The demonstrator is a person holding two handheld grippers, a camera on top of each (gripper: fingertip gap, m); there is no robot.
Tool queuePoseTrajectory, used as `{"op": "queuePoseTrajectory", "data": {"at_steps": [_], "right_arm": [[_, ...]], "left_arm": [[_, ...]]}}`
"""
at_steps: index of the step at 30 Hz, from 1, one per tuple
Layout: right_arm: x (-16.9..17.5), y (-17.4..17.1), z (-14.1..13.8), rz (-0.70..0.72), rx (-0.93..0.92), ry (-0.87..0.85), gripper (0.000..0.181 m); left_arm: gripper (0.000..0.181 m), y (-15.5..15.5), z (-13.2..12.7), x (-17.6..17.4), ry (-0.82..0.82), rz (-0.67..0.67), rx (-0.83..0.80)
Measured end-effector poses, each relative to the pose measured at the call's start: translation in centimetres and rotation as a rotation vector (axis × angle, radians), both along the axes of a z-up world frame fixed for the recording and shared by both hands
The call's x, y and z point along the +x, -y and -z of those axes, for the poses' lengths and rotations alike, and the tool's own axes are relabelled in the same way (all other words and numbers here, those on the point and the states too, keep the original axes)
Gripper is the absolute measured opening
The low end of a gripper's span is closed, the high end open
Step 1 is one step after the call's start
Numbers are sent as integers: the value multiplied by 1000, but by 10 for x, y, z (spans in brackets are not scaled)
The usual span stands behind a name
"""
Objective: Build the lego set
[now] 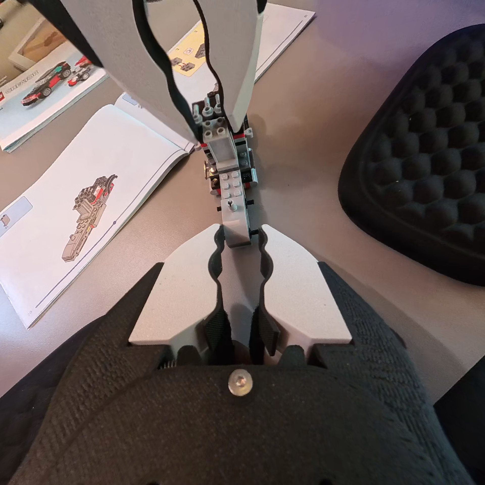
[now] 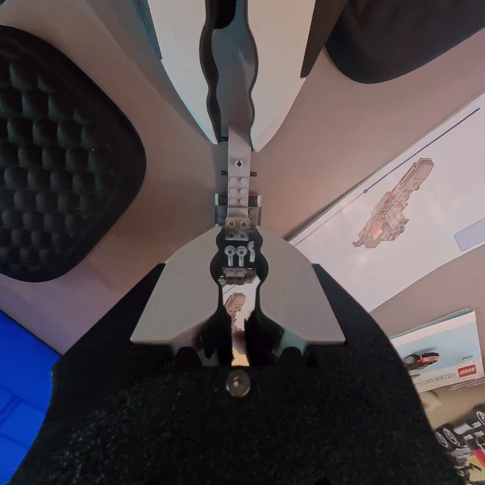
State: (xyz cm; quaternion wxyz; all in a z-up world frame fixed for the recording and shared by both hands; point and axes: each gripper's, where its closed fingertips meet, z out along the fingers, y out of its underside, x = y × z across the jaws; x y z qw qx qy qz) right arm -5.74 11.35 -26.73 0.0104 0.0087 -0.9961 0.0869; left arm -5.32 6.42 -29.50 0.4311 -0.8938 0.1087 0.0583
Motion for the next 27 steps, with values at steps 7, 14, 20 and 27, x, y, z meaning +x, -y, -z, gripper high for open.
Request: {"op": "queuePoseTrajectory", "data": {"at_steps": [7,14,20,27], "right_arm": [[2,1,1,-52,9,26,17],[3,1,1,-26,-30,55,16],[2,3,-2,43,-11,65,23],[2,9,-6,20,-26,26,16]], "left_arm": [[25,0,0,0,-1,2,0],[25,0,0,1,2,8,-1],[25,0,0,0,2,5,-1],[25,0,0,1,-1,7,-1]]}}
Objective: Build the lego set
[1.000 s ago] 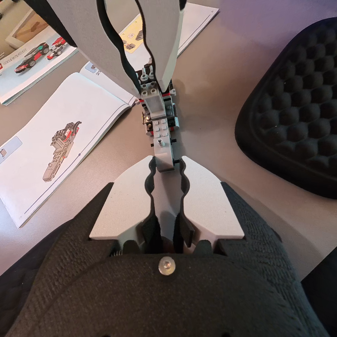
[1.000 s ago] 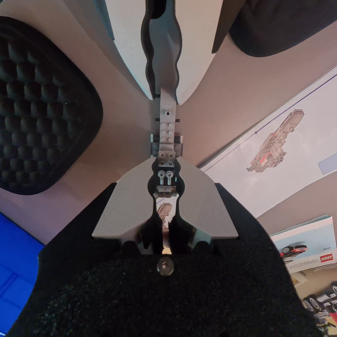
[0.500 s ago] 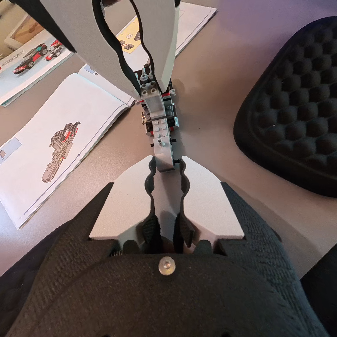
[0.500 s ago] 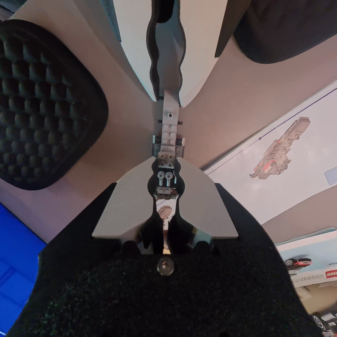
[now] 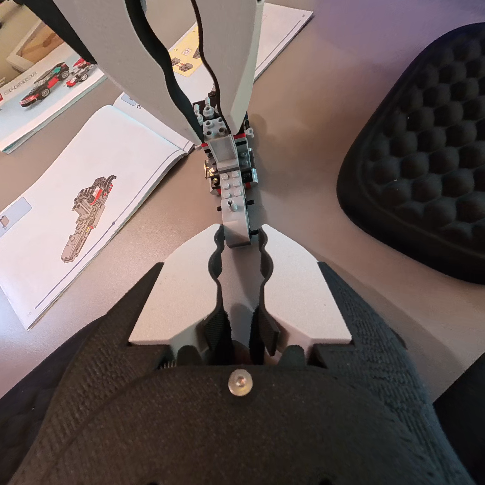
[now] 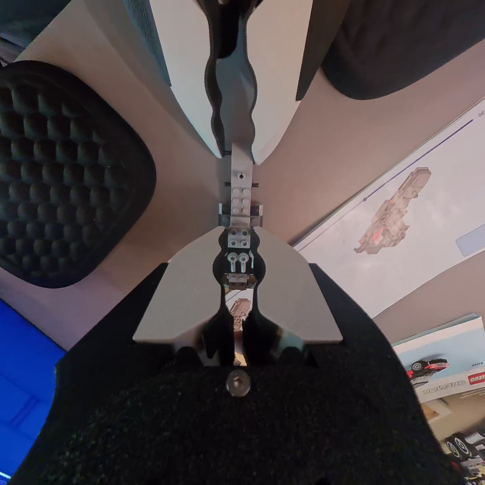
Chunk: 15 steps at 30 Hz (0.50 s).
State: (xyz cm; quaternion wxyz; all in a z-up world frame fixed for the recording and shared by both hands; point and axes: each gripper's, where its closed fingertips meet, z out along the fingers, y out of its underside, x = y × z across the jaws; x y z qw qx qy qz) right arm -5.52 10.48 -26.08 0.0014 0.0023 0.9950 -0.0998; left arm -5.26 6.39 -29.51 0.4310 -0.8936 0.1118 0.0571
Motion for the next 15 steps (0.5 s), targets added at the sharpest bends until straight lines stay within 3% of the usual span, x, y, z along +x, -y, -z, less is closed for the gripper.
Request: {"op": "queuePoseTrajectory", "data": {"at_steps": [15], "right_arm": [[0,0,1,1,12,-21,16]], "left_arm": [[25,0,0,0,-3,-1,0]]}}
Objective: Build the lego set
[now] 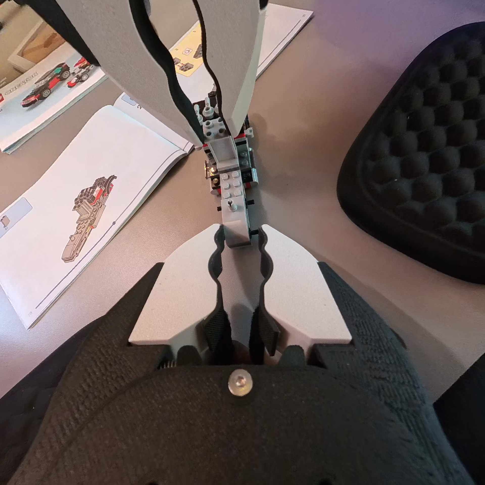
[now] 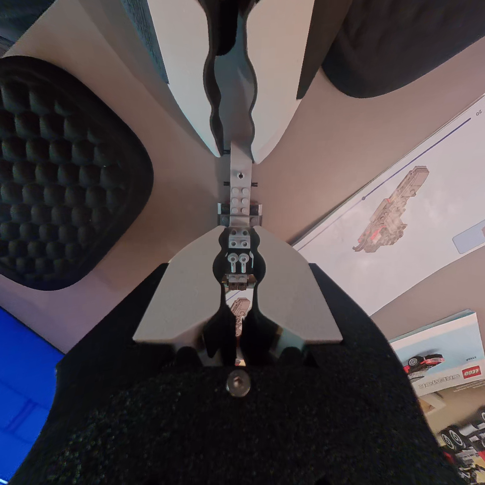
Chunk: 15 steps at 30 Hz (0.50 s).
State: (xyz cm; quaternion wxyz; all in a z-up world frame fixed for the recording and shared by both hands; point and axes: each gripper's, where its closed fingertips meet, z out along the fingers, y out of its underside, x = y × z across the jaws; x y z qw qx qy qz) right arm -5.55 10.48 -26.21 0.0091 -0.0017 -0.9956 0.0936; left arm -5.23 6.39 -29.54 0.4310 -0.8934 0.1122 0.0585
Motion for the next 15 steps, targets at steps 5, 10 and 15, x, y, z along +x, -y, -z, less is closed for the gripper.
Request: {"op": "queuePoseTrajectory", "data": {"at_steps": [5,10,15], "right_arm": [[4,-9,-2,69,12,39,28],[2,-7,-1,13,22,-10,16],[2,-8,-1,6,34,-4,16]], "left_arm": [[25,0,0,0,1,2,0],[25,0,0,1,-4,4,0],[25,0,0,1,-9,4,1]]}}
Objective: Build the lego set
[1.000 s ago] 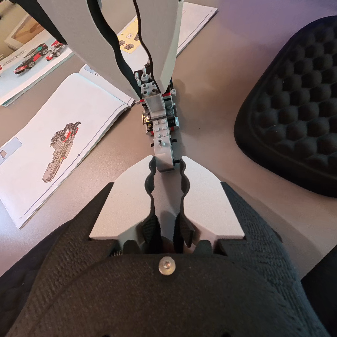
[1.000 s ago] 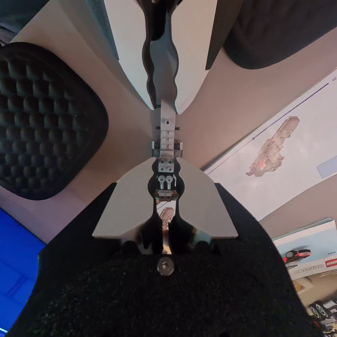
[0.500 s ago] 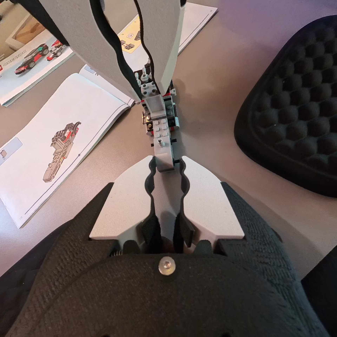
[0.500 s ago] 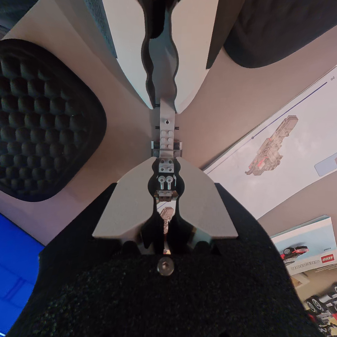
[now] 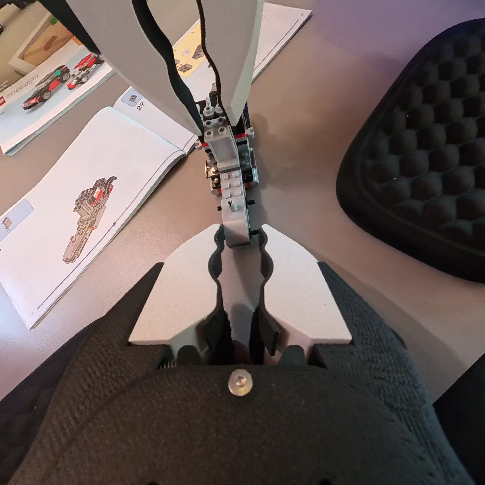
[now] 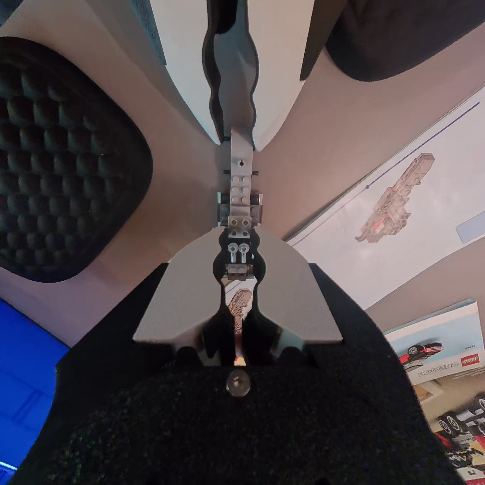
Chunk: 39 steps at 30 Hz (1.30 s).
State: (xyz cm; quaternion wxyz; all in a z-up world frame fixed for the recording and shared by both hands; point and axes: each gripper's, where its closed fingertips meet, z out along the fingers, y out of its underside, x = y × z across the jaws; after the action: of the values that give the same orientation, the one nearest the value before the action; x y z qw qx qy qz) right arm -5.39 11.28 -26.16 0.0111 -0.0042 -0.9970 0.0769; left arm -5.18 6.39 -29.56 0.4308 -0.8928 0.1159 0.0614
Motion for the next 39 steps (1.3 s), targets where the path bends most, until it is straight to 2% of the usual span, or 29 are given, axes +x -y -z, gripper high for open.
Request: {"op": "queuePoseTrajectory", "data": {"at_steps": [5,9,12,15,18,35,38,39], "right_arm": [[0,0,1,-21,14,2,16],[0,0,0,18,-10,8,16],[-2,0,-2,12,-24,-5,24],[0,4,-2,-17,-28,3,24],[1,3,1,-49,-8,-1,16],[0,2,2,-70,-3,8,16],[1,2,1,-22,-16,5,16],[1,1,1,-2,-16,14,21]], "left_arm": [[25,0,0,0,0,0,0],[25,0,0,0,2,1,-1],[25,0,0,0,-2,2,0],[25,0,0,0,-2,4,0],[25,0,0,0,-2,5,0],[25,0,-1,-3,3,6,-1],[25,0,-1,-3,5,7,-2],[25,0,-1,-3,4,7,-2]]}}
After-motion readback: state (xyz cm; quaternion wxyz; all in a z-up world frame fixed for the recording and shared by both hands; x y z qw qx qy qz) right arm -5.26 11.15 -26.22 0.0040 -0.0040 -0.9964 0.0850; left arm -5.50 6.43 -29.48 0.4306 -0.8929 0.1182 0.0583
